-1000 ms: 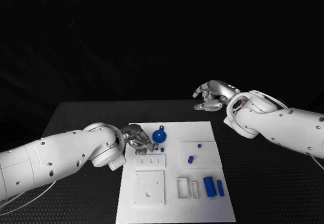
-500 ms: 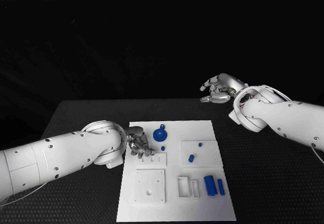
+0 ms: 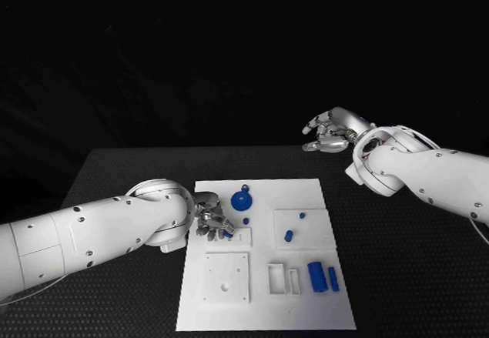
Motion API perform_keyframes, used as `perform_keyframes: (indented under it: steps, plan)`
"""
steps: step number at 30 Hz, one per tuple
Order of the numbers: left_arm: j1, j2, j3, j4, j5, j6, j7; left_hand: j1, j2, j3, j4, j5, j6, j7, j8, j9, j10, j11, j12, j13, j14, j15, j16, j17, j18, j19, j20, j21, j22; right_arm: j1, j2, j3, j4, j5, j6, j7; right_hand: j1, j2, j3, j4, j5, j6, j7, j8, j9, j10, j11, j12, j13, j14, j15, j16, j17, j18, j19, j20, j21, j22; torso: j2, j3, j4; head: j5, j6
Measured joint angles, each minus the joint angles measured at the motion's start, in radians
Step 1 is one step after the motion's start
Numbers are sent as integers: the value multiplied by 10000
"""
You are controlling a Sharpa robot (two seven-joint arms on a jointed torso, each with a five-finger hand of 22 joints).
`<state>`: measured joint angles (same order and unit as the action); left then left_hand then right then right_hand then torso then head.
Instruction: Assemble the parts on the task board
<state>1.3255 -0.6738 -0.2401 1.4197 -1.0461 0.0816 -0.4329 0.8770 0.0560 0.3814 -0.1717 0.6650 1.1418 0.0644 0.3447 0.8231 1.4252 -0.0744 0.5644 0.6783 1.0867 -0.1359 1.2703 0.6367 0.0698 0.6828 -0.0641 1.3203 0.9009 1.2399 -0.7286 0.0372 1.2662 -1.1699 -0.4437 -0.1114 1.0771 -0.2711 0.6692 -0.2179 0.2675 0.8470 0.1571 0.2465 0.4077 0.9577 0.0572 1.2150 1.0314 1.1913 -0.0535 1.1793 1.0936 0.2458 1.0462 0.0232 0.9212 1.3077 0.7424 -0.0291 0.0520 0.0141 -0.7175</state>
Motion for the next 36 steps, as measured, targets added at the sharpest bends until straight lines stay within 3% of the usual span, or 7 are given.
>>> perform_keyframes:
  steps: [36]
  plan:
    - [-50, 343, -5, -217, -488, 92, -377, -208, 11, 172, -85, 19, 58, 8, -1, 57, 34, -34, 0, 2, 51, -12, -1, -28, 1, 35, -37, 39, 2, 0, 43, 0, -22, 37, 36, 18, -44, 44, -28, 28, 75, 2, 38, 32, -3, 0, 0, 50, -56, 0, 0, 37, -17, 2, 0, 1, 0, -1, 4, 4, -7, 10, -79]
